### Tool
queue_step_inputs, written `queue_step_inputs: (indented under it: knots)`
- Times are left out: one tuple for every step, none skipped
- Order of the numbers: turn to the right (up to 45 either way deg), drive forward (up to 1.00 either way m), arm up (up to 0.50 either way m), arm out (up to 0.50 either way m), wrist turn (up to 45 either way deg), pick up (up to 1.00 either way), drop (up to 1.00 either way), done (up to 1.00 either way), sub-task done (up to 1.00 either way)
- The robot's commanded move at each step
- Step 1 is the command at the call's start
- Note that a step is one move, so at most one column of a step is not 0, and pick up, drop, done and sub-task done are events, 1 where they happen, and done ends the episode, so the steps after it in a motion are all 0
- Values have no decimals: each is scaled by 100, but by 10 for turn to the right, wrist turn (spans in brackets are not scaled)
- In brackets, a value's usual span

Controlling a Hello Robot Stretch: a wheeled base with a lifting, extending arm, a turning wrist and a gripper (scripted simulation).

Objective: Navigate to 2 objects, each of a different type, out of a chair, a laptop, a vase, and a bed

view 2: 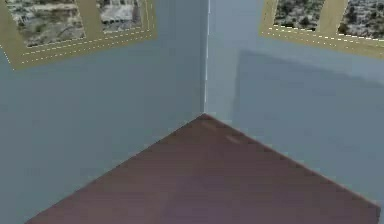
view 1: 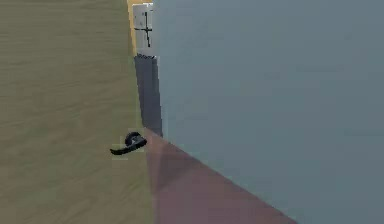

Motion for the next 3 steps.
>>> queue_step_inputs:
  knots:
    - [210,0,0,0,0,0,0,0,0]
    - [0,80,0,0,0,0,0,0,0]
    - [-450,0,0,0,0,0,0,0,0]
